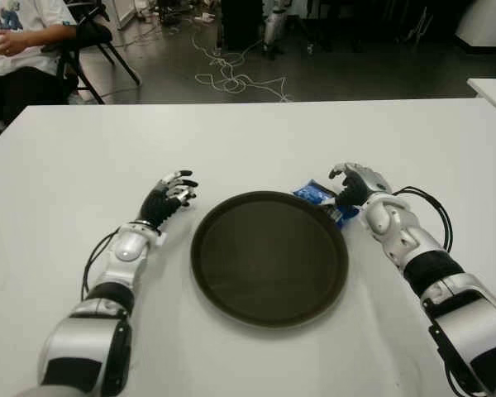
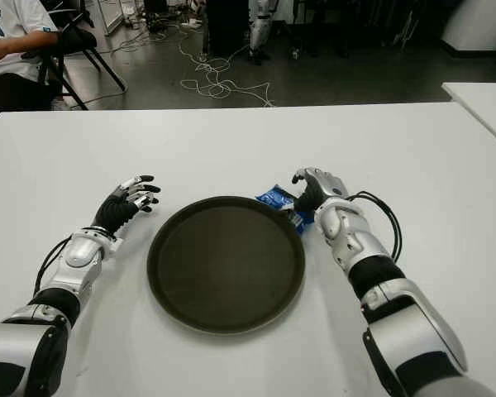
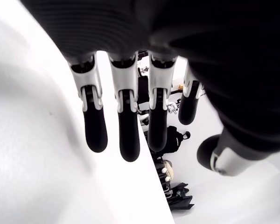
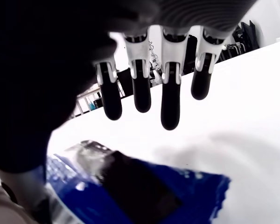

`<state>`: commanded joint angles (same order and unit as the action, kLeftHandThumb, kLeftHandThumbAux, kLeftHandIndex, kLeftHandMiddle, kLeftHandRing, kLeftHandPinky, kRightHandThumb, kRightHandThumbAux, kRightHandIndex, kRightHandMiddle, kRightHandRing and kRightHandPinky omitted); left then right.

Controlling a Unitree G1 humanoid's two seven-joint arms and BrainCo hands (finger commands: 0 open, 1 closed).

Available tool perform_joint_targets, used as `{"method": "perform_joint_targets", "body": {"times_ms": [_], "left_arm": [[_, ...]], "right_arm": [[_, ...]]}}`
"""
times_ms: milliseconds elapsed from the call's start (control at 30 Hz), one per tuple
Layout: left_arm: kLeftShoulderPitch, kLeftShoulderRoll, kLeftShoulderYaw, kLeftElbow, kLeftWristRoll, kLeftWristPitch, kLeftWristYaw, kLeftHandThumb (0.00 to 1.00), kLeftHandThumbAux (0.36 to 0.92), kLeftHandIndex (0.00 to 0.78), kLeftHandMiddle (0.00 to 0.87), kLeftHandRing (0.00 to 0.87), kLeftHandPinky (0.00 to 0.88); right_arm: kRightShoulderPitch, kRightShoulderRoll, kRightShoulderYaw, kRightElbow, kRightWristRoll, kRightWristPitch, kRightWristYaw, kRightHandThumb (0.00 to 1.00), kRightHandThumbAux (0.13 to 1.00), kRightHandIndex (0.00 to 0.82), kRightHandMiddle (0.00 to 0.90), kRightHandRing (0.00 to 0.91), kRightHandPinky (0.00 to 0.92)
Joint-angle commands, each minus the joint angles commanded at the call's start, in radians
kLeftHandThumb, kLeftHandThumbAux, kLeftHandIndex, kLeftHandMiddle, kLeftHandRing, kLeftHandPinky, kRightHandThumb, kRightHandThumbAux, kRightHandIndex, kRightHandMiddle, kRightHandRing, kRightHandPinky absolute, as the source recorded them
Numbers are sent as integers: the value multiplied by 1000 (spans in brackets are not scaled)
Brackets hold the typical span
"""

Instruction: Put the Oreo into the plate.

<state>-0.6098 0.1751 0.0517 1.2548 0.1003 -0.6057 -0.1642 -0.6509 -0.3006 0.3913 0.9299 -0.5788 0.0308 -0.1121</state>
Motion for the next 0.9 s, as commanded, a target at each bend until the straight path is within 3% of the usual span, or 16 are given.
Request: {"method": "perform_joint_targets", "body": {"times_ms": [400, 733, 900], "left_arm": [[-3, -3, 6, 2, -6, 7, -7, 346, 573, 198, 301, 337, 388], [-3, -5, 11, 3, -6, 4, -14, 338, 561, 198, 309, 345, 387], [-3, -5, 10, 3, -4, 3, -12, 340, 565, 199, 302, 339, 381]], "right_arm": [[-11, 5, -7, 24, 10, 9, 10, 0, 788, 464, 458, 525, 443], [-32, 11, 4, 73, 8, 4, 12, 0, 763, 446, 391, 463, 363], [-44, 19, 11, 117, 7, -13, 5, 0, 791, 465, 476, 533, 445]]}}
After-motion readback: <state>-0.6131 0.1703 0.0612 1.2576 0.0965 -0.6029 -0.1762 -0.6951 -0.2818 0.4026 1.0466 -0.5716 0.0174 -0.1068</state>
